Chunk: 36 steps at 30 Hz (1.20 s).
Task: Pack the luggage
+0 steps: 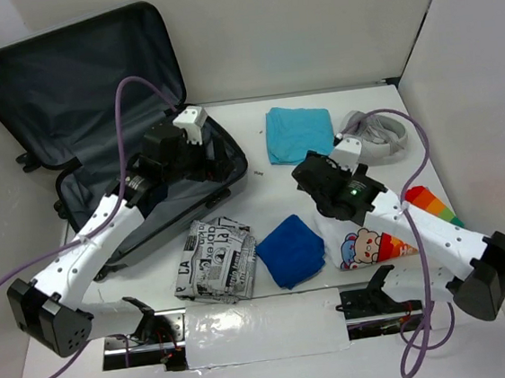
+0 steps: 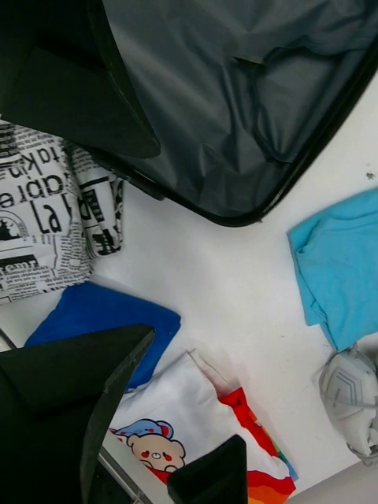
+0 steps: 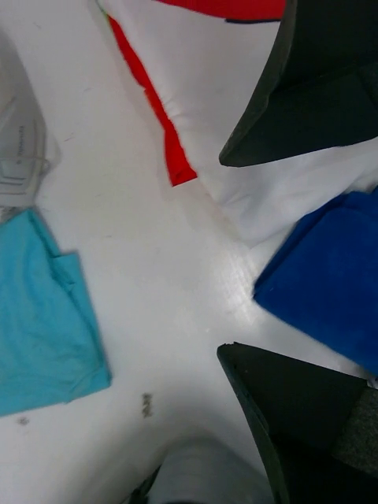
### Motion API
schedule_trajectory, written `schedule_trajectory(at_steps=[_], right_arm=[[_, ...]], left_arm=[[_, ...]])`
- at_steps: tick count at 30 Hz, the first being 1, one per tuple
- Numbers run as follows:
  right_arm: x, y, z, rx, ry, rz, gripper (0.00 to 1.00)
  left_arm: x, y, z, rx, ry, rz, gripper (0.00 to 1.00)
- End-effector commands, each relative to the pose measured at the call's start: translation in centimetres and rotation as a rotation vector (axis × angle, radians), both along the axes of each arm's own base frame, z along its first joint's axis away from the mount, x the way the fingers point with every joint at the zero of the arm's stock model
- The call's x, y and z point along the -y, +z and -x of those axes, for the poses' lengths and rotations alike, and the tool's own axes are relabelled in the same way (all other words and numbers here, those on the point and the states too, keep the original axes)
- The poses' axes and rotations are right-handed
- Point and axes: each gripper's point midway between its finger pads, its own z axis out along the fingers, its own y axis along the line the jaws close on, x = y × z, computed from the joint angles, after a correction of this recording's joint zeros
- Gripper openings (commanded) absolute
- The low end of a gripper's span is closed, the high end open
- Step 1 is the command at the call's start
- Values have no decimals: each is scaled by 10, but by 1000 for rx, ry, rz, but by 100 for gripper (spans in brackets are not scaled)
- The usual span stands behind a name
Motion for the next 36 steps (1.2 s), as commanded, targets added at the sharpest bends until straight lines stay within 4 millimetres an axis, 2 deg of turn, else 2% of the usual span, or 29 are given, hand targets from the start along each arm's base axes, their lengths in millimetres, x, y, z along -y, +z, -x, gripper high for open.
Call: schedule_trajectory(at_steps=[1, 2, 3, 6, 7, 9, 10, 12, 14, 16, 17, 23, 26, 31, 35, 36], right_arm=[[4, -15, 24, -156, -10, 15, 100], [5, -25, 31, -204, -16, 28, 100], [14, -39, 50, -283, -82, 10, 100], [20, -61, 66, -367, -106, 21, 100], [20, -77, 77, -423, -103, 17, 100], [17, -89, 81, -455, -84, 9, 100], [20, -97, 84, -467, -87, 21, 100], [24, -101, 89, -461, -106, 5, 100], [26, -107, 90, -449, -91, 3, 100], [17, -111, 86, -439, -24, -42, 100], [22, -122, 90, -466, -10, -17, 100], [4, -138, 82, -502, 109, 6, 100], [20, -152, 74, -532, 61, 118, 100], [28, -172, 66, -605, 12, 203, 100], [33, -191, 60, -638, 0, 159, 98], [33, -196, 57, -648, 5, 126, 92]], left_arm=[[-8, 10, 9, 32, 45, 37, 99], [-10, 8, 12, 29, 45, 35, 99], [-14, 1, 18, 18, 60, 35, 99], [-15, -2, 22, 10, 48, 38, 99], [-14, -4, 26, 5, 38, 40, 99], [-15, -11, 28, -17, 43, 36, 99], [-17, -7, 28, -6, 51, 39, 99], [-19, -6, 31, -5, 51, 39, 99], [-21, -10, 30, -11, 59, 30, 99], [-21, -14, 31, -18, 59, 25, 99], [-21, -14, 31, -18, 59, 25, 99], [-18, -22, 27, -50, 65, 16, 99], [-18, -22, 24, -48, 73, 12, 99], [-23, -26, 23, -62, 95, -12, 99], [-26, -26, 20, -64, 116, -8, 99], [-26, -26, 20, -64, 116, -8, 99]])
